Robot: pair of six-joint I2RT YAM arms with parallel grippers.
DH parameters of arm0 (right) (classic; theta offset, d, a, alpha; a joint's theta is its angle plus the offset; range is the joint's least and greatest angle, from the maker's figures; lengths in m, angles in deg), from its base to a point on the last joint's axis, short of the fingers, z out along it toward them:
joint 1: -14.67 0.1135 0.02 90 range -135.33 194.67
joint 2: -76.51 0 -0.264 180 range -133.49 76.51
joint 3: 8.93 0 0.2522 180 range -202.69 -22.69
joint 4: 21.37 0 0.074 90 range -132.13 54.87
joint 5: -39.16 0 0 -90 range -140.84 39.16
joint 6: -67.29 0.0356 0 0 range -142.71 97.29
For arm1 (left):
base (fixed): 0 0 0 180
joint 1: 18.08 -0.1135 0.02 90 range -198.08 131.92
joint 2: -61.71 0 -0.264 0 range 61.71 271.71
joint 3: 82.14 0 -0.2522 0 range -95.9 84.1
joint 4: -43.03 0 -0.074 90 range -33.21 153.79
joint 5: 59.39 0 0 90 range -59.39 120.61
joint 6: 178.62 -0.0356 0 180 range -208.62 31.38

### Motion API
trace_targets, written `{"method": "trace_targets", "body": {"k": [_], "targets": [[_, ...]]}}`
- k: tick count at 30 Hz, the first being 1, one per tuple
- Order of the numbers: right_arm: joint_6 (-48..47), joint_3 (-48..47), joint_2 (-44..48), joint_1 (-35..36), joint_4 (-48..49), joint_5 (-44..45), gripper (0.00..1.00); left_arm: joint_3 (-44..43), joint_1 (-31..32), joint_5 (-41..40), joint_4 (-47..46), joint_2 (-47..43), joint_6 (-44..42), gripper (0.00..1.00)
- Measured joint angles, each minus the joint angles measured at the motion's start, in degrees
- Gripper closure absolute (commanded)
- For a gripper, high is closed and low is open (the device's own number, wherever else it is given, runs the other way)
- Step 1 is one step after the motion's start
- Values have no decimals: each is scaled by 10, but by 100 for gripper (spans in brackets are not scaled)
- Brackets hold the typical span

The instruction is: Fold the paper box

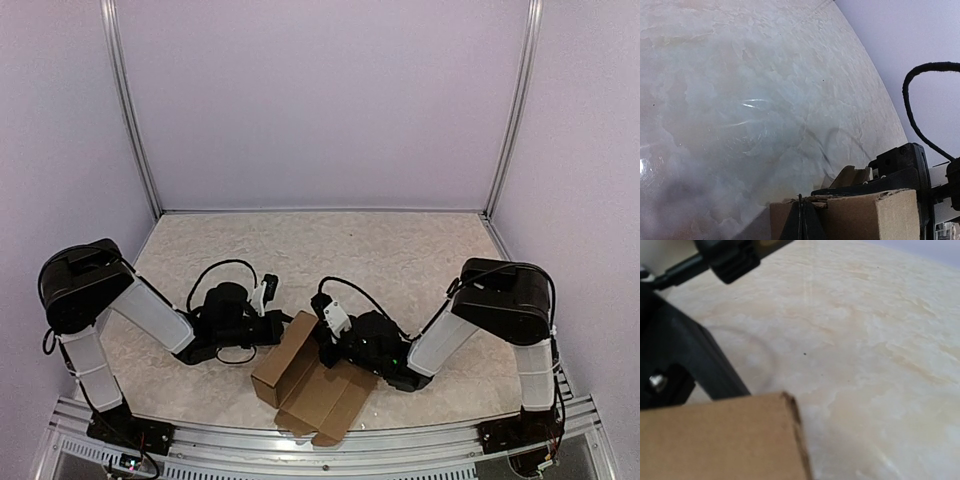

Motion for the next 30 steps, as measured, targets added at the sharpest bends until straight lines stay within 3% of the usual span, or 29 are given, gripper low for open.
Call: {"method": "trace_targets", "body": {"k": [11, 19, 30], "targets": [[5, -7, 7, 3, -27, 14, 100, -2, 0, -2, 3, 1, -3, 99], [5, -6, 12, 3, -33, 12, 100, -3, -10, 6, 14, 0, 2, 86], [16, 16, 17, -4, -30, 36, 71, -13, -16, 20, 92, -20, 0, 70]]}}
